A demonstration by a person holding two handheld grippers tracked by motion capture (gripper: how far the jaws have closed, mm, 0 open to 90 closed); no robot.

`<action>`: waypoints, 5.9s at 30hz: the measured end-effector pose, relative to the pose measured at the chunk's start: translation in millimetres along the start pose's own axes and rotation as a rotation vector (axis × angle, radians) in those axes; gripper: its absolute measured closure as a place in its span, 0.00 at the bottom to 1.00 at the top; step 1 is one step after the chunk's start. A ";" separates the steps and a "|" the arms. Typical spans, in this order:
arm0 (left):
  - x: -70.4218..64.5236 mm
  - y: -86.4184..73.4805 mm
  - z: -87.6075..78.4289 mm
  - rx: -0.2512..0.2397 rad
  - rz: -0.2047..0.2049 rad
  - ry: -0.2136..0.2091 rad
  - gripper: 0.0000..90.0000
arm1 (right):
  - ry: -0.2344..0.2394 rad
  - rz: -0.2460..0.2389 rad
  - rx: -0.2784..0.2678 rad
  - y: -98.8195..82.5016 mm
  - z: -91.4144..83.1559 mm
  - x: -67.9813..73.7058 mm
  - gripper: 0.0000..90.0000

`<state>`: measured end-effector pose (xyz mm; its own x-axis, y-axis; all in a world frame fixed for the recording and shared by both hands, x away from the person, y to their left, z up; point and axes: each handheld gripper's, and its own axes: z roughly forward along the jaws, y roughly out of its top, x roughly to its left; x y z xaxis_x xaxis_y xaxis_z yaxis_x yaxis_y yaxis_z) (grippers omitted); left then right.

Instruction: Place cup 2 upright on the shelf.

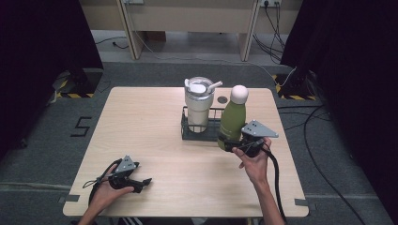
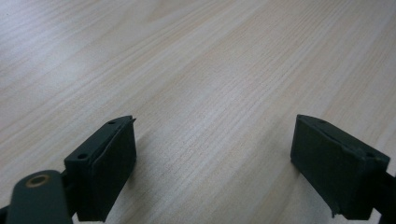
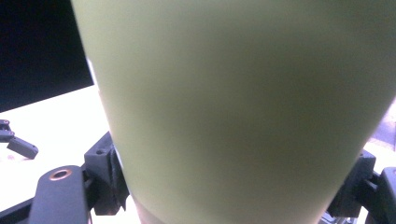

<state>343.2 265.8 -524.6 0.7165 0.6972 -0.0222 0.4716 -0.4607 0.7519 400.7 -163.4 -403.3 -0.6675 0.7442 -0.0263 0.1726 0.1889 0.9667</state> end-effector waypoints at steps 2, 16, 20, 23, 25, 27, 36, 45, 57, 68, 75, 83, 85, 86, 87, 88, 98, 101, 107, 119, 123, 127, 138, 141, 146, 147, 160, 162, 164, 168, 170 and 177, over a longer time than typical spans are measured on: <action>-0.1 0.0 0.1 -0.001 0.000 0.001 0.15 | -0.003 -0.003 -0.003 1.0 0.2 -1.1 0.23; -0.1 0.0 0.1 -0.001 0.000 0.001 0.15 | -0.021 0.019 -0.005 11.6 2.8 -9.8 0.23; -0.1 0.0 0.1 -0.001 0.000 0.001 0.15 | -0.029 0.024 -0.004 13.7 5.7 -14.3 0.23; -0.1 0.0 0.1 -0.001 0.000 0.001 0.15 | -0.037 0.022 -0.001 15.6 8.2 -17.8 0.23; -0.1 0.0 0.1 -0.001 0.000 0.001 0.15 | -0.047 0.020 0.001 16.7 10.0 -20.4 0.23; -0.1 0.0 0.1 -0.001 0.000 0.001 0.15 | -0.051 0.024 0.005 17.6 11.7 -22.9 0.23; 0.0 0.0 0.1 -0.001 0.000 0.001 0.15 | -0.066 0.021 0.006 23.1 15.7 -28.6 0.23; 0.0 0.0 0.0 0.000 0.000 0.000 0.15 | -0.082 0.031 -0.005 30.4 17.8 -36.7 0.23; 0.0 -0.1 0.1 -0.001 0.000 0.001 0.15 | -0.109 0.047 0.001 37.7 24.9 -49.1 0.23; 0.0 0.0 0.0 0.000 0.000 0.000 0.15 | -0.136 0.051 0.016 42.3 41.7 -60.8 0.23; 0.1 0.0 0.0 0.000 0.000 0.000 0.15 | -0.145 0.065 0.015 42.0 50.6 -68.0 0.23; 0.0 0.0 0.0 0.000 0.000 0.000 0.15 | -0.155 0.073 0.018 40.3 57.6 -70.2 0.23; 0.0 0.0 0.0 0.000 0.000 0.000 0.15 | -0.153 0.074 0.021 39.1 59.5 -70.5 0.23; 0.0 0.0 0.0 0.000 0.000 0.000 0.15 | -0.154 0.076 0.025 38.4 60.5 -70.4 0.23; 0.0 0.0 0.0 0.000 0.000 0.000 0.15 | -0.154 0.074 0.026 37.3 62.0 -70.8 0.23; 0.0 0.0 0.0 0.000 0.000 0.000 0.15 | -0.154 0.075 0.027 36.8 62.8 -71.0 0.23; 0.0 -0.1 0.0 -0.001 0.000 0.000 0.15 | -0.136 0.096 0.029 27.9 73.7 -72.7 0.23; 0.0 -0.1 0.0 -0.001 0.001 0.000 0.15 | -0.133 0.102 0.028 25.6 75.3 -72.8 0.23; 0.0 -0.1 0.0 -0.001 0.000 0.001 0.15 | -0.129 0.118 0.034 19.5 78.8 -73.1 0.23; 0.0 -0.1 0.0 -0.001 0.000 0.000 0.15 | -0.129 0.122 0.041 9.4 85.5 -75.0 0.23; 0.0 -0.1 0.0 -0.001 0.000 0.001 0.15 | -0.125 0.136 0.044 5.6 86.3 -74.3 0.23; 0.0 -0.1 0.0 -0.001 0.000 0.001 0.15 | -0.127 0.135 0.048 1.0 87.6 -76.0 0.23; 0.0 0.0 0.0 0.000 0.000 0.000 0.15 | -0.136 0.129 0.060 -6.3 93.0 -74.3 0.23; 0.0 0.0 0.0 0.000 0.000 0.000 0.15 | -0.139 0.125 0.061 -8.7 95.1 -75.0 0.23; 0.0 0.0 0.0 0.000 0.000 0.000 0.15 | -0.139 0.139 0.068 -12.2 98.2 -74.6 0.23; 0.0 0.0 0.0 0.000 0.000 0.000 0.15 | -0.140 0.135 0.064 -13.0 99.1 -74.9 0.23; 0.0 0.0 0.0 0.000 0.000 0.000 0.15 | -0.150 0.114 0.074 -18.3 100.6 -72.6 0.23; -0.1 -0.1 0.0 0.000 0.000 0.000 0.15 | -0.150 0.124 0.071 -19.2 100.2 -71.6 0.23; 0.0 0.0 0.0 0.000 0.000 0.000 0.15 | -0.146 0.097 0.072 -19.9 99.6 -71.9 0.23; -0.2 -0.1 -0.1 0.000 0.001 0.002 0.15 | -0.139 0.065 0.086 -21.2 98.3 -68.0 0.23; -0.1 -0.1 -0.1 0.000 0.000 0.001 0.15 | -0.145 0.053 0.078 -22.3 98.2 -67.5 0.23; -0.2 -0.1 -0.1 0.000 0.001 0.002 0.16 | -0.132 0.083 0.075 -24.0 98.6 -69.4 0.21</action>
<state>343.0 265.7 -524.6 0.7160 0.6978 -0.0203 0.4709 -0.4613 0.7520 514.3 -156.4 -449.8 -0.5483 0.8361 0.0146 0.2800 0.1671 0.9453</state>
